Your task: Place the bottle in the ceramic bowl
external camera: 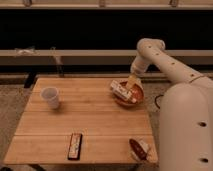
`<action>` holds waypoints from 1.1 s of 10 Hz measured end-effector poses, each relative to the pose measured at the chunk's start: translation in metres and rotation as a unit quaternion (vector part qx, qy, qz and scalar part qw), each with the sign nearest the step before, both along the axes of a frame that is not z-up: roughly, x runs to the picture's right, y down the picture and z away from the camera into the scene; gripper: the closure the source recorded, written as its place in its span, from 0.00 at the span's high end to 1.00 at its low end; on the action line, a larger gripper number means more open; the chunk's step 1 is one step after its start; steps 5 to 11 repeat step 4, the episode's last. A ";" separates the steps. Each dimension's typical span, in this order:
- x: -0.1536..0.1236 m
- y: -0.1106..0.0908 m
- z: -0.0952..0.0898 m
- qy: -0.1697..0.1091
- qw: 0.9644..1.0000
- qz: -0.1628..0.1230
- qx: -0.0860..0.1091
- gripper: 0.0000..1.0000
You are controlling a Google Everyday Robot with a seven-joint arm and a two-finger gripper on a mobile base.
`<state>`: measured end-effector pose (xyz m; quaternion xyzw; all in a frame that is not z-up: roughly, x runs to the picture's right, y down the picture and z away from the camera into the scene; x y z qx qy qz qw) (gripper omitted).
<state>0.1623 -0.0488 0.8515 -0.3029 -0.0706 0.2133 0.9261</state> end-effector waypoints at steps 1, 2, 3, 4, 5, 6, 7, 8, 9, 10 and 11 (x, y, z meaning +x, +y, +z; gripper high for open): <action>0.002 -0.001 -0.004 -0.002 1.000 0.000 0.001 0.80; -0.003 -0.001 -0.003 -0.005 1.000 -0.001 0.002 0.80; -0.004 -0.001 -0.003 -0.006 1.000 -0.001 0.001 0.80; -0.001 -0.001 -0.004 -0.005 1.000 0.000 0.002 0.80; -0.001 -0.001 -0.004 -0.005 1.000 0.000 0.002 0.80; -0.001 -0.001 -0.004 -0.005 1.000 0.000 0.002 0.80; -0.001 -0.001 -0.004 -0.005 1.000 0.000 0.002 0.80; -0.001 -0.001 -0.004 -0.005 1.000 0.000 0.002 0.80; -0.001 -0.001 -0.004 -0.005 1.000 0.000 0.002 0.80; -0.001 -0.001 -0.004 -0.005 1.000 0.000 0.002 0.80; -0.001 -0.001 -0.004 -0.005 1.000 0.000 0.002 0.80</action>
